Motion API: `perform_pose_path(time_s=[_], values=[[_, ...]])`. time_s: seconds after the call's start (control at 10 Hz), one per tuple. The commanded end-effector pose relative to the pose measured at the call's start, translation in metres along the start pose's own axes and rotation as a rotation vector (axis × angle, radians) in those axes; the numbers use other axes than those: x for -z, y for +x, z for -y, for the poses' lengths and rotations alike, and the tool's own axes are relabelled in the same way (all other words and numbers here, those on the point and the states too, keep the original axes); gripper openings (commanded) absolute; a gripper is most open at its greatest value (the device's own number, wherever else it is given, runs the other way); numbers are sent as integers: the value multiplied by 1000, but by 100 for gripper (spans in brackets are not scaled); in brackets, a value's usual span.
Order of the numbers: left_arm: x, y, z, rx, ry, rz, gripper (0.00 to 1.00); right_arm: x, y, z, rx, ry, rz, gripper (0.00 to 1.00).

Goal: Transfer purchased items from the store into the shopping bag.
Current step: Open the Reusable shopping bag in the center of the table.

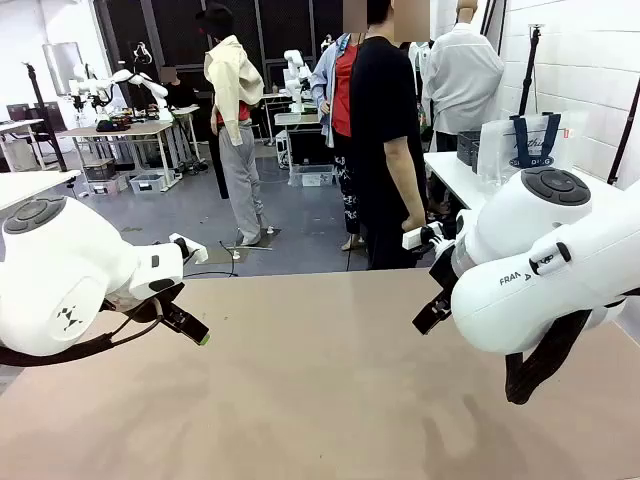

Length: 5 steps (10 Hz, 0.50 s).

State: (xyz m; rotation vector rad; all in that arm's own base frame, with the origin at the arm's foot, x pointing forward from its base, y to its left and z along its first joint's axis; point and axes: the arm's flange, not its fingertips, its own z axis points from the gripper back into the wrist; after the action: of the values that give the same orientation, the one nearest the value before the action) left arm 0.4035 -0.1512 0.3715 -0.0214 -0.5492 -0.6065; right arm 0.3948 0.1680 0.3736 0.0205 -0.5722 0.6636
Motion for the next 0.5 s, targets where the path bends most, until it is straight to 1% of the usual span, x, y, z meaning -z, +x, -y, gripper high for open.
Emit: perform_pose_path(time_s=[0.0,0.4], values=[[0,0,0,0,0,0,100,0,0,0,0,0,0,100],[0,0,0,0,0,0,100,0,0,0,0,0,0,100]])
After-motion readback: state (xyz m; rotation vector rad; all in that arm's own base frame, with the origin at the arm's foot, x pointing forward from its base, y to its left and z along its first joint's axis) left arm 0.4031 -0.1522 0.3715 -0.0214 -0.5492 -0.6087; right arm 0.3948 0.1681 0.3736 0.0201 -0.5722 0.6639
